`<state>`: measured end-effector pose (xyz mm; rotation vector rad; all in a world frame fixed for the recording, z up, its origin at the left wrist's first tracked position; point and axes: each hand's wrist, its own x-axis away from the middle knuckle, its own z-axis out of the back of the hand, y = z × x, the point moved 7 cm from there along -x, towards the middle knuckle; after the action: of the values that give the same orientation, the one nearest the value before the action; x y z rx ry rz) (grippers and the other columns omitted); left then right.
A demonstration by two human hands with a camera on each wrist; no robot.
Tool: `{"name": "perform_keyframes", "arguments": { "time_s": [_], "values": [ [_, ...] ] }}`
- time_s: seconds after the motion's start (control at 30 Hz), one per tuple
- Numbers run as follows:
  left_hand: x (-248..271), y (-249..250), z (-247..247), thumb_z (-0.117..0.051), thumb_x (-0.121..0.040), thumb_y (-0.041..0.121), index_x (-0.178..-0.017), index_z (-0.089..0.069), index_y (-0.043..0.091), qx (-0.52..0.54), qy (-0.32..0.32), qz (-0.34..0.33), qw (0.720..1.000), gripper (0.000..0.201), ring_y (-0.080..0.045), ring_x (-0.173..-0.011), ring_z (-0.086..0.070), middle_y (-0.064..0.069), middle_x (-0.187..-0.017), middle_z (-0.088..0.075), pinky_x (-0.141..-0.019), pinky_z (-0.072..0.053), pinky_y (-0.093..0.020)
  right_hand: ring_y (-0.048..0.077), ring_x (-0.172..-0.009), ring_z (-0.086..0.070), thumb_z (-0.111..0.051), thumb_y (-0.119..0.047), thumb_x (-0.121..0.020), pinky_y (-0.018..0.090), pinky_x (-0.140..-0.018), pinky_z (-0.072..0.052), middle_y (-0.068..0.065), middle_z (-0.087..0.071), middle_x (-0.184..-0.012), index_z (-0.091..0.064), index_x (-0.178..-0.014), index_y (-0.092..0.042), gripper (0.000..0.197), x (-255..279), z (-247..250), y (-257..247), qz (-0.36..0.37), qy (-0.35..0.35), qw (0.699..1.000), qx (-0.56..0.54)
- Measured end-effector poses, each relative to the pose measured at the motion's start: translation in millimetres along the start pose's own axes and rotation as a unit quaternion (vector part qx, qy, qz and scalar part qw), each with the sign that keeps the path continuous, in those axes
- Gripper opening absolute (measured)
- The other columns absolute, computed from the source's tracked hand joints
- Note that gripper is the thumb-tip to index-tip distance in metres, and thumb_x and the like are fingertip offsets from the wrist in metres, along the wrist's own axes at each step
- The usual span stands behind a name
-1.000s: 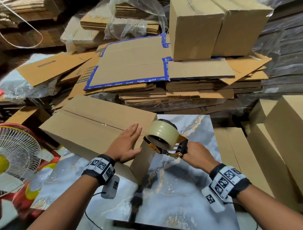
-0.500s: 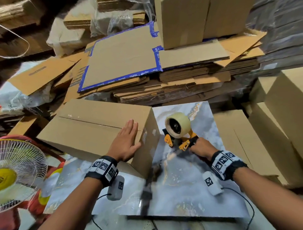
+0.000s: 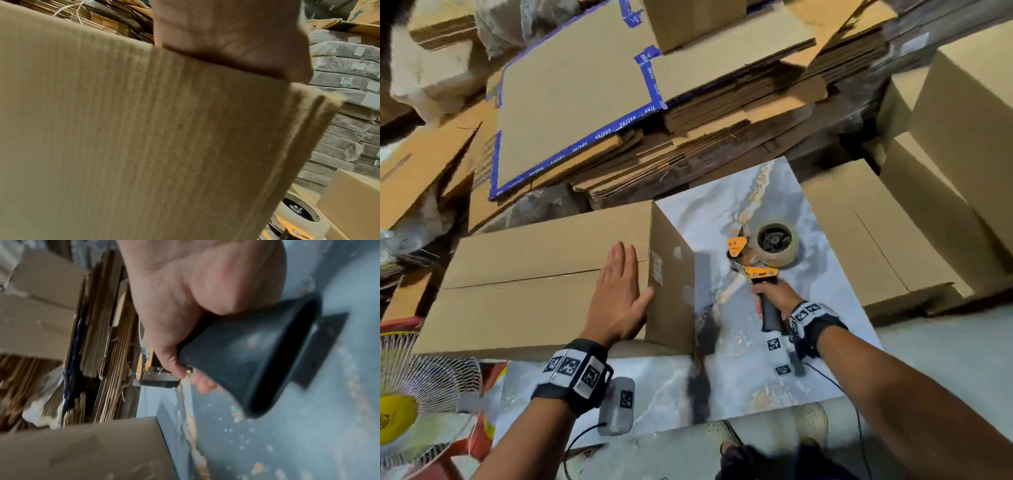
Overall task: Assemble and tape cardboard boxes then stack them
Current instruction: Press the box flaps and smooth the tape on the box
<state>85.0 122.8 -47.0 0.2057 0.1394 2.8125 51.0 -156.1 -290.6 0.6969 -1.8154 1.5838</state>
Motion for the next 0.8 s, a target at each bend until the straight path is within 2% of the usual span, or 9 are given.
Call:
{"name": "perform_keyframes", "arguments": {
  "time_s": [0.07,0.13,0.2,0.3,0.43,0.53,0.57,0.67,0.8],
  "values": [
    [0.4,0.6,1.0,-0.016,-0.088,0.069,-0.161,0.001,0.008,0.001,0.004,-0.005,1.000,0.097,-0.022,-0.154,0.012,-0.012,-0.166,0.015,-0.123,0.005,-0.033,0.038,-0.078,-0.068,-0.085,-0.054,-0.049,0.050,-0.083,-0.057,0.019,-0.071,-0.088,-0.070,-0.083,-0.012,0.057,-22.5,9.5,12.6,0.007,0.041,0.994,0.099],
    [1.5,0.5,1.7,-0.014,-0.089,0.070,-0.161,0.002,0.009,0.002,0.004,-0.006,1.000,0.096,-0.020,-0.154,0.015,-0.010,-0.165,0.017,-0.123,0.007,-0.031,0.037,-0.101,-0.065,-0.073,-0.063,-0.071,0.042,-0.087,-0.053,0.015,-0.067,-0.108,-0.067,-0.106,-0.014,0.060,18.6,10.1,-13.1,0.023,0.095,0.964,0.247],
    [2.3,-0.9,2.3,-0.011,-0.091,0.072,-0.161,0.003,0.012,0.018,-0.001,-0.004,1.000,0.094,-0.018,-0.153,0.017,-0.007,-0.165,0.019,-0.123,0.008,-0.031,0.039,-0.109,-0.061,-0.061,-0.054,-0.089,0.041,-0.085,-0.049,0.018,-0.063,-0.117,-0.065,-0.112,-0.010,0.050,69.9,8.1,-42.4,0.046,0.182,0.921,0.340],
    [4.1,-4.0,6.2,-0.007,-0.093,0.072,-0.161,0.004,0.017,0.032,-0.015,-0.042,0.998,0.088,-0.015,-0.153,0.021,-0.003,-0.165,0.021,-0.125,0.008,-0.032,0.042,-0.113,-0.055,-0.060,-0.043,-0.093,0.045,-0.092,-0.047,0.021,-0.057,-0.123,-0.065,-0.118,-0.010,0.041,112.5,-5.7,-71.2,0.131,0.295,0.894,0.312],
    [5.6,-17.5,18.2,-0.009,-0.098,0.066,-0.160,0.006,0.025,0.018,-0.020,-0.106,0.994,0.076,-0.007,-0.152,0.022,0.004,-0.166,0.019,-0.125,0.006,-0.032,0.025,-0.125,-0.053,-0.053,-0.029,-0.104,0.030,-0.101,-0.040,0.009,-0.060,-0.132,-0.064,-0.126,-0.009,0.032,124.2,-80.4,-107.1,0.296,0.173,0.935,0.094],
    [1.8,-25.1,21.9,-0.011,-0.101,0.063,-0.161,0.006,0.023,0.030,-0.011,-0.114,0.993,0.075,-0.004,-0.152,0.021,0.005,-0.167,0.018,-0.126,0.003,-0.034,0.006,-0.132,-0.042,-0.041,-0.030,-0.109,0.004,-0.100,-0.028,0.001,-0.048,-0.148,-0.052,-0.142,-0.011,0.040,134.4,-135.4,-140.3,0.327,0.069,0.942,-0.026],
    [0.6,-25.9,20.9,-0.010,-0.100,0.063,-0.161,0.006,0.022,0.032,-0.012,-0.114,0.993,0.075,-0.004,-0.152,0.021,0.006,-0.167,0.019,-0.126,0.003,-0.035,0.002,-0.137,-0.034,-0.036,-0.039,-0.109,0.003,-0.105,-0.024,-0.002,-0.040,-0.156,-0.043,-0.150,-0.013,0.049,132.4,-151.3,-148.2,0.319,0.036,0.945,-0.056],
    [0.3,-26.5,16.5,-0.005,-0.099,0.063,-0.160,0.007,0.022,0.033,-0.014,-0.114,0.993,0.074,-0.004,-0.151,0.023,0.006,-0.165,0.022,-0.126,0.006,-0.035,0.000,-0.152,-0.007,-0.023,-0.083,-0.089,0.029,-0.127,-0.007,-0.010,-0.006,-0.169,-0.010,-0.163,-0.022,0.097,125.9,-191.3,-161.9,0.303,-0.041,0.946,-0.106],
    [-0.8,-29.0,12.8,-0.004,-0.099,0.061,-0.159,0.009,0.022,0.038,-0.017,-0.125,0.991,0.072,-0.006,-0.151,0.023,0.005,-0.165,0.023,-0.124,0.009,-0.031,-0.003,-0.152,0.008,-0.017,-0.085,-0.080,0.036,-0.128,-0.002,-0.013,0.013,-0.168,0.007,-0.161,-0.026,0.103,107.0,-217.6,-145.7,0.328,-0.047,0.940,-0.074]
  ]
}}
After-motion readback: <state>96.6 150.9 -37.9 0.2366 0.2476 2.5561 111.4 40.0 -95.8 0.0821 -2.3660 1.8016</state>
